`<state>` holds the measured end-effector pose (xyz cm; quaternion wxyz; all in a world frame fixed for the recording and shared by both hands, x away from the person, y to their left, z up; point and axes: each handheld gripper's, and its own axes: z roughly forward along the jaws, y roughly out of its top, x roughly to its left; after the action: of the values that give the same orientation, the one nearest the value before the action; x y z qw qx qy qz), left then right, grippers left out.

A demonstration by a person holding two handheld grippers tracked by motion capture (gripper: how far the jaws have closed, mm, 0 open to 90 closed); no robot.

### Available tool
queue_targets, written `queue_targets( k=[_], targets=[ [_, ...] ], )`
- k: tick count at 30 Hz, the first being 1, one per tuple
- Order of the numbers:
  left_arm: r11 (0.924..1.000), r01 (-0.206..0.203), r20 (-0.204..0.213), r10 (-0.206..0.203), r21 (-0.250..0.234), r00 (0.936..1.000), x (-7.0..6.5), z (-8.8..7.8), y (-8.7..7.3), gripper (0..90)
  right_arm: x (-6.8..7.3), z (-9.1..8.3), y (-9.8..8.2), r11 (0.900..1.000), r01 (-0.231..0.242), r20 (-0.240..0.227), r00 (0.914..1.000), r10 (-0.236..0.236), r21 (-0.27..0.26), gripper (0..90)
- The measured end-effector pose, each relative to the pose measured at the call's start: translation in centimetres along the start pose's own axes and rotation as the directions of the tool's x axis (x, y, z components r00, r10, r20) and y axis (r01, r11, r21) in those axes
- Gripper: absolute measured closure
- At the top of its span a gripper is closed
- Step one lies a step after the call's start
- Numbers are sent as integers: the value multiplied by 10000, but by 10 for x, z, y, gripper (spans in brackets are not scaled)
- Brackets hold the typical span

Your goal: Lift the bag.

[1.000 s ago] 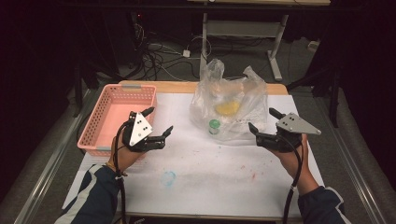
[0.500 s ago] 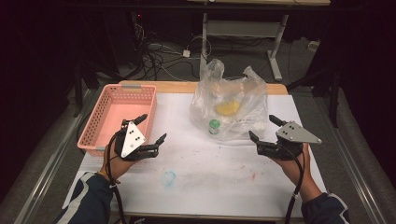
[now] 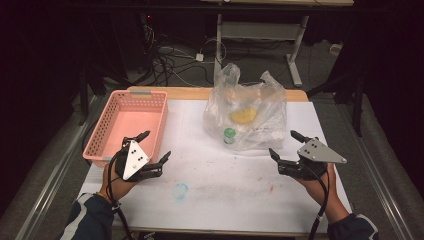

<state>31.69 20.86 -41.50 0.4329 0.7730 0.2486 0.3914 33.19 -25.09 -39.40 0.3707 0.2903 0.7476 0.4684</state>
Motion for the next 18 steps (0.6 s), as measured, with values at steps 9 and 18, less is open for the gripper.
queue_targets(
  k=[9, 18],
  targets=[
    [9995, -34, -53, 35, 326, 10000, -4, -8, -13, 165, 6, -8, -13, 10000, 90, -143, 9999, -89, 19, 168],
    [9985, -74, -142, 82, 539, 9999, -7, -15, -25, 165, 15, -11, -27, 9994, 219, -354, 9992, -209, 276, 165]
  ],
)
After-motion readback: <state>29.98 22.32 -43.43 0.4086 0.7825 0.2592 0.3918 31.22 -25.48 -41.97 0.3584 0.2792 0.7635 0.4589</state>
